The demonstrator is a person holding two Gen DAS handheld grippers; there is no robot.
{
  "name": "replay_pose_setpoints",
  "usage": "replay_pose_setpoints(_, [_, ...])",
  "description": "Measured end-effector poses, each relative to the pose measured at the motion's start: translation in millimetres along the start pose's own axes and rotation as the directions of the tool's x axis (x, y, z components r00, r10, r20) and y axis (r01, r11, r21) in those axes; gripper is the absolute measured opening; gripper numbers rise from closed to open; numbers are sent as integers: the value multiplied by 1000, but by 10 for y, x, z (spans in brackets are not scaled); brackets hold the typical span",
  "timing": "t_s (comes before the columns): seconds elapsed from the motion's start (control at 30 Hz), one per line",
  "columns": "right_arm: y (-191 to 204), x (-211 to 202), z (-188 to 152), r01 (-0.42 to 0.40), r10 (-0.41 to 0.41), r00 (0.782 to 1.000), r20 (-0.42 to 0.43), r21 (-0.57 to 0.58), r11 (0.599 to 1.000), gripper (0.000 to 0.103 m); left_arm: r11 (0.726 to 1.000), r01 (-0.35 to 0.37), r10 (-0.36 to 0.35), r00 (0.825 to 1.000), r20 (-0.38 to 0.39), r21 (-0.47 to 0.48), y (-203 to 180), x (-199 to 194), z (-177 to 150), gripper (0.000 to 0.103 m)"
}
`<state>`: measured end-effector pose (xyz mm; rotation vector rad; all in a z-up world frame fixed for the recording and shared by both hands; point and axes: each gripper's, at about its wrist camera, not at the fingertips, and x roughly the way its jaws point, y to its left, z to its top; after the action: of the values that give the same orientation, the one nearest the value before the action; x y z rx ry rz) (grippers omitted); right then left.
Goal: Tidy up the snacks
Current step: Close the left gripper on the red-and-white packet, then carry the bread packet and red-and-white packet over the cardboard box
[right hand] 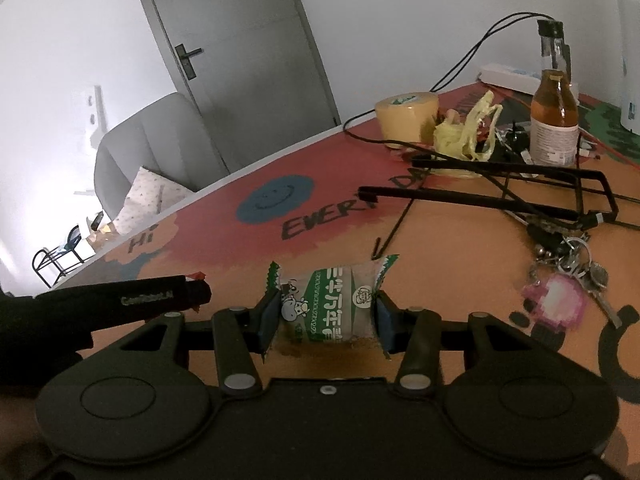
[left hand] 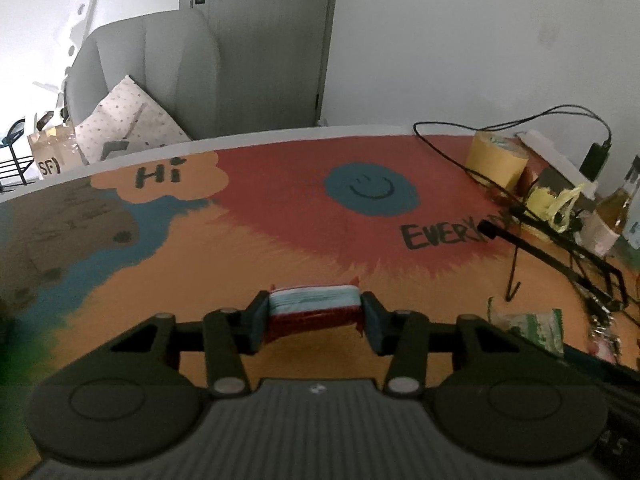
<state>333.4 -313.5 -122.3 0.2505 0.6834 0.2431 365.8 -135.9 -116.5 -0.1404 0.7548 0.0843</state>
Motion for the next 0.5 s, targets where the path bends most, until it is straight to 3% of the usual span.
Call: replay_pose_setpoints(0.5, [407,-409,-85,-28,29,998,46,-31,999,47,999,21,-19,997,70,-26,371,-726,-64,47])
